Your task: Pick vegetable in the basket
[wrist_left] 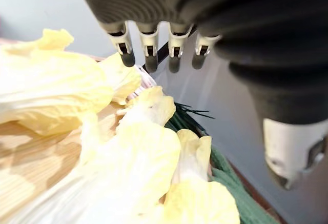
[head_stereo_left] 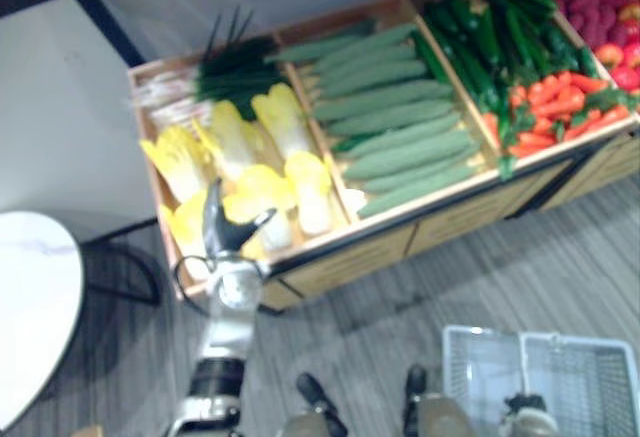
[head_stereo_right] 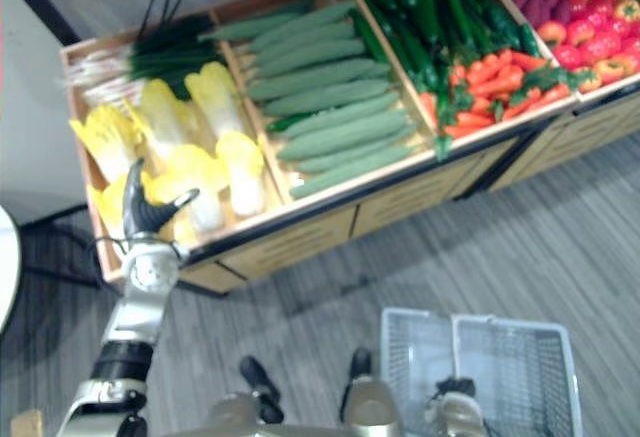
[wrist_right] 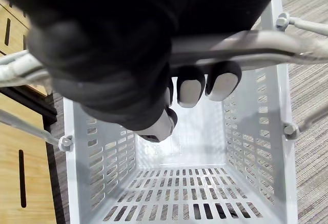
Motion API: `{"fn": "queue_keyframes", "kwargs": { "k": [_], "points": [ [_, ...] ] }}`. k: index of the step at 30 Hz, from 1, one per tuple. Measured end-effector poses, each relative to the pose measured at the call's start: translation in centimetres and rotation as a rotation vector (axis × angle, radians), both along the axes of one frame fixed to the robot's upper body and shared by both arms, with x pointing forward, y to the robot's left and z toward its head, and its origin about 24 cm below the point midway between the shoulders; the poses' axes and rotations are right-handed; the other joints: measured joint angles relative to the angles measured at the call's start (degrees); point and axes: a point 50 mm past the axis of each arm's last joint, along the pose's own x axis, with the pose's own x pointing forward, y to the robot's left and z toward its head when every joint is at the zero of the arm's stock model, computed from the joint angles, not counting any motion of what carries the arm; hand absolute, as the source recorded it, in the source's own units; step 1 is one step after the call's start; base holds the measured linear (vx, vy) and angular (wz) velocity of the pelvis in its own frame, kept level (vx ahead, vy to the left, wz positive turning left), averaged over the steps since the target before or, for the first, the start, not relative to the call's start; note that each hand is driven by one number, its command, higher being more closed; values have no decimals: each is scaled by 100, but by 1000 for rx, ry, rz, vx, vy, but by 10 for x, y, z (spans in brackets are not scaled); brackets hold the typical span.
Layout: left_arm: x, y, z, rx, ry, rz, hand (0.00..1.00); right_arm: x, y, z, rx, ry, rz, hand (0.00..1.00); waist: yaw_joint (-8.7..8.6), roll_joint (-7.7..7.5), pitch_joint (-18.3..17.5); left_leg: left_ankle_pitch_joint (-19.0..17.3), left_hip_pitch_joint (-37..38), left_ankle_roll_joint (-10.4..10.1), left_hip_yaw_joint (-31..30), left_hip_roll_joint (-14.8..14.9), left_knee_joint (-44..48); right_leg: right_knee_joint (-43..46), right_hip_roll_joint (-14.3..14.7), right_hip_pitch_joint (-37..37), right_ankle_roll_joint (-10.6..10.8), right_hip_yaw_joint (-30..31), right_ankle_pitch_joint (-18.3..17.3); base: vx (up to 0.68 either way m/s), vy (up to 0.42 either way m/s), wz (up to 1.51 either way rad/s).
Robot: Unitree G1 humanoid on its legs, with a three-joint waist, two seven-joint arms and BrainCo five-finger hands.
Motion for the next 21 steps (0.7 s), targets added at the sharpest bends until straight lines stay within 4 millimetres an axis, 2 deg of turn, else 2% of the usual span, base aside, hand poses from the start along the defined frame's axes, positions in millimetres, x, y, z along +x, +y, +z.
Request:
{"fn": "queue_keyframes", "kwargs": {
  "k": [3, 4, 10, 11, 18, 21],
  "points": [
    [15, 6, 12, 27, -9, 20, 0, 19, -1, 8, -15, -55, 7, 100, -6, -2, 208, 49, -265, 62, 21, 1, 1, 19, 33, -283, -28, 24, 101, -9, -10, -7],
    [23, 11, 20, 45, -14, 33, 0, 32, -3, 14, -26, -90, 8, 100, -6, -24, 378, 67, -360, 86, 72, -2, 1, 17, 38, -411, -41, 78, 147, -14, -2, -13],
    [39, 28, 38, 93, -11, 109, 0, 62, 1, 30, -46, -194, 16, 100, -13, -59, 758, 107, -683, 130, 164, 0, 1, 11, 55, -788, -76, 179, 241, -4, -7, -10],
    [43, 31, 43, 101, -12, 118, 100, 68, 1, 34, -48, -216, 16, 100, -11, -70, 838, 120, -743, 136, 175, 1, 1, 13, 58, -861, -84, 190, 258, 13, -10, -6],
    [58, 42, 76, 161, -75, 167, 100, 91, 4, 51, -74, -318, 31, 100, 15, -169, 1014, 149, -1006, 147, 351, 17, 1, 59, 72, -1236, -107, 325, 292, 2, -5, -10],
    [58, 45, 81, 172, -84, 170, 100, 99, 7, 61, -77, -383, 25, 100, 54, -202, 1041, 149, -989, 146, 474, 52, 1, 87, 70, -1276, -116, 379, 299, -16, -3, -9]
  ]
}}
